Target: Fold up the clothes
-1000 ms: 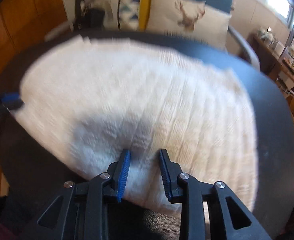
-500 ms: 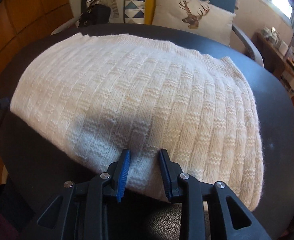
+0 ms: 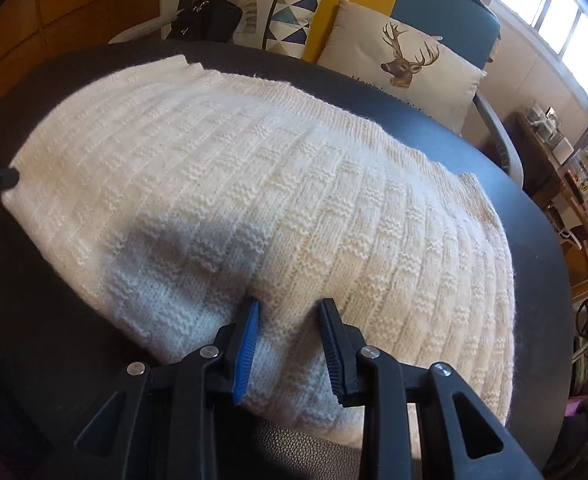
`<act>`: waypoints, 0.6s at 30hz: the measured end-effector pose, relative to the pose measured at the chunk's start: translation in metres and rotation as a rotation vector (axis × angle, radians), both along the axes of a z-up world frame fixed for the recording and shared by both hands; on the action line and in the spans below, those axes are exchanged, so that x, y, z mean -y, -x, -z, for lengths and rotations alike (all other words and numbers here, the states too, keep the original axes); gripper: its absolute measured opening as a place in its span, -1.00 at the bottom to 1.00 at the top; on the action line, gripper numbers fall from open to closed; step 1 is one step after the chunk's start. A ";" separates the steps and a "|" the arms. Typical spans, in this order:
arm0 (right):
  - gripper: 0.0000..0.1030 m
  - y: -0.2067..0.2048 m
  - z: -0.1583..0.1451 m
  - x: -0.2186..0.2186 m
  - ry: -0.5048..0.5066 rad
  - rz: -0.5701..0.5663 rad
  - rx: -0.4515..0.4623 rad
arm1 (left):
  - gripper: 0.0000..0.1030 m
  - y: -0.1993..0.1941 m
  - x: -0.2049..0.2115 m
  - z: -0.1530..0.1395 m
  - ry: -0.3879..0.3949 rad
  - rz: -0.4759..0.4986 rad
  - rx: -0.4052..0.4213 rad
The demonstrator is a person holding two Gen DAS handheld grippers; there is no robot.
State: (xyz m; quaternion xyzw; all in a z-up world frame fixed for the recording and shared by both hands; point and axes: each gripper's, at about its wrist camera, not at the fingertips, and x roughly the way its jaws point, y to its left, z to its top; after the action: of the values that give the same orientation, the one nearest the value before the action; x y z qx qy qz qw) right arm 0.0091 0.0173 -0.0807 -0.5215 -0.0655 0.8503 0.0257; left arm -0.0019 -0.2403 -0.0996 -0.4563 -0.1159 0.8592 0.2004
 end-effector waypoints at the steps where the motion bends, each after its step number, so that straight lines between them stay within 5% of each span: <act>1: -0.41 0.002 -0.002 -0.001 0.008 -0.003 0.000 | -0.86 -0.002 0.003 -0.001 0.002 -0.018 0.006; 4: -0.41 0.007 -0.013 -0.004 0.038 -0.012 -0.010 | -0.65 -0.003 0.015 -0.013 0.080 -0.102 -0.008; 9: -0.41 0.024 -0.040 -0.008 0.162 0.008 -0.093 | -0.34 0.024 -0.008 -0.047 -0.062 0.022 -0.075; 13: -0.41 0.049 -0.040 -0.015 0.285 0.062 -0.151 | -0.34 0.062 -0.063 -0.040 -0.015 0.118 -0.069; 16: -0.41 0.067 0.005 -0.022 0.262 0.122 -0.028 | -0.44 0.084 -0.064 -0.006 0.067 0.076 0.028; 18: -0.41 0.061 0.004 -0.023 0.273 0.099 -0.081 | -0.55 0.084 -0.053 -0.008 0.020 0.041 0.022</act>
State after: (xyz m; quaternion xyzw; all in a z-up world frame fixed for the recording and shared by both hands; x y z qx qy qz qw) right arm -0.0516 0.0398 -0.0850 -0.4882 0.0779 0.8692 -0.0009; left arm -0.0858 -0.1876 -0.0911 -0.4697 -0.1001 0.8511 0.2121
